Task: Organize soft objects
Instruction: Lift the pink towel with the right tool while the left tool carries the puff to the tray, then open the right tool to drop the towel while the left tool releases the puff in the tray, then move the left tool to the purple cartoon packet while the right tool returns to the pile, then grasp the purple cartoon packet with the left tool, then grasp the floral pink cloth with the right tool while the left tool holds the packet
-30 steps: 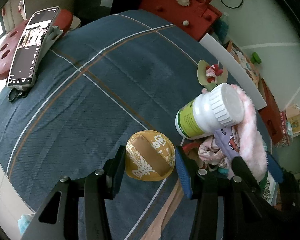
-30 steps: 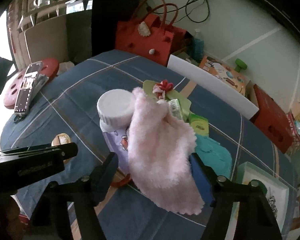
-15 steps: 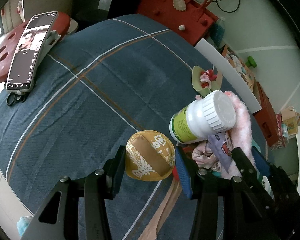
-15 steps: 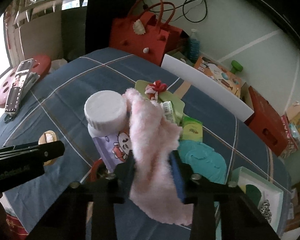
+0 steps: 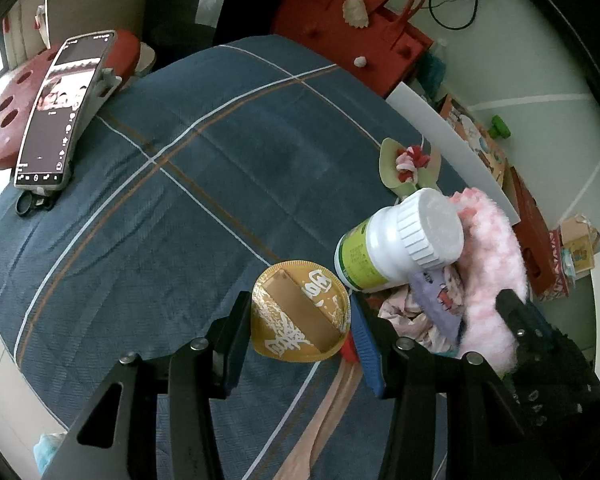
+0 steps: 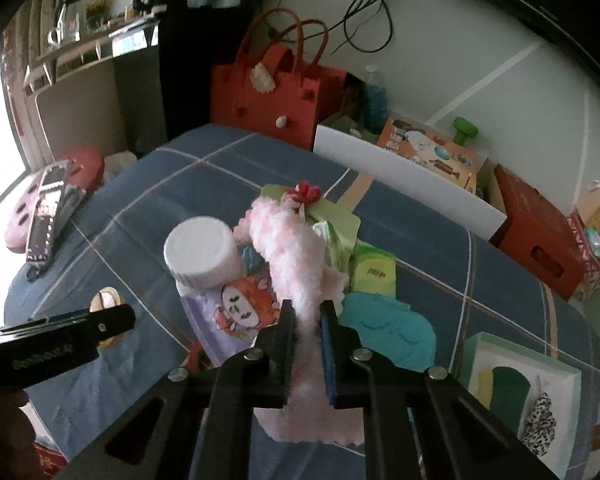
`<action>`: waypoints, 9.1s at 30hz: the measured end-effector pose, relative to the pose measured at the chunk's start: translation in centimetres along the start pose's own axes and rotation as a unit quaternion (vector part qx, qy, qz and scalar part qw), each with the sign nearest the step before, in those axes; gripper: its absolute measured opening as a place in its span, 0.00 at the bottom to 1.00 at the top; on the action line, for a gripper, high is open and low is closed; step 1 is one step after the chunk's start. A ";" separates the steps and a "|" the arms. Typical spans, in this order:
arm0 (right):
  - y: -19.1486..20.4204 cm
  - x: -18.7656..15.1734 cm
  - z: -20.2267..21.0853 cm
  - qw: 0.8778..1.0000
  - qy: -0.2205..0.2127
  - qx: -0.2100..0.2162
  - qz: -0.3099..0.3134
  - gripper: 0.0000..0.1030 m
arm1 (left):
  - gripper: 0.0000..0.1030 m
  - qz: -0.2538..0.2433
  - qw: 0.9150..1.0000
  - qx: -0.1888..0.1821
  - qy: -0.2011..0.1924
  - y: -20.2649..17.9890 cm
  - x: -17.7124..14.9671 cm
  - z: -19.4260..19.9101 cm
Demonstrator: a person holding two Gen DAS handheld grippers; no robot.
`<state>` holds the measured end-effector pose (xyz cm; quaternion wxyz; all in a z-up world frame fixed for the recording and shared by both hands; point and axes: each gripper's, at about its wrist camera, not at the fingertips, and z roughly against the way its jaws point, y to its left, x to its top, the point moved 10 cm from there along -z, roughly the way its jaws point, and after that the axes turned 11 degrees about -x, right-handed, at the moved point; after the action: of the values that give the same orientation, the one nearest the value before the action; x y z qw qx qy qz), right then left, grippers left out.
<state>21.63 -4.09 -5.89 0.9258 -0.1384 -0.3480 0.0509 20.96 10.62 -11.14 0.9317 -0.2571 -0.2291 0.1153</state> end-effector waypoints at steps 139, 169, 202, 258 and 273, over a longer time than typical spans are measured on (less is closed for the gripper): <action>-8.5 -6.9 1.0 0.981 0.137 -0.002 -0.136 0.74 | 0.94 -0.096 0.993 0.067 -0.023 -3.5 0.3 0.9; -11.6 -8.5 -1.0 0.972 0.168 -0.064 -0.154 0.74 | 0.92 -0.050 0.998 0.023 0.030 -5.8 -1.4 -3.5; -12.9 -8.6 -0.4 0.970 0.160 -0.038 -0.178 0.74 | 0.29 0.028 0.999 -0.044 0.003 -8.6 -1.8 -4.3; 1.8 -7.2 -4.1 0.966 0.193 0.101 -0.139 0.73 | 0.25 0.162 0.980 -0.068 -0.097 2.1 2.1 3.3; 3.1 -6.0 -6.8 0.947 0.205 0.132 -0.211 0.73 | 0.26 0.165 0.979 -0.079 -0.087 2.1 2.1 3.0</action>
<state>21.59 -3.76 -15.53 0.9768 0.0538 -0.1616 -0.1294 21.17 14.37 -9.19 0.8531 -0.3533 -0.2719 0.2709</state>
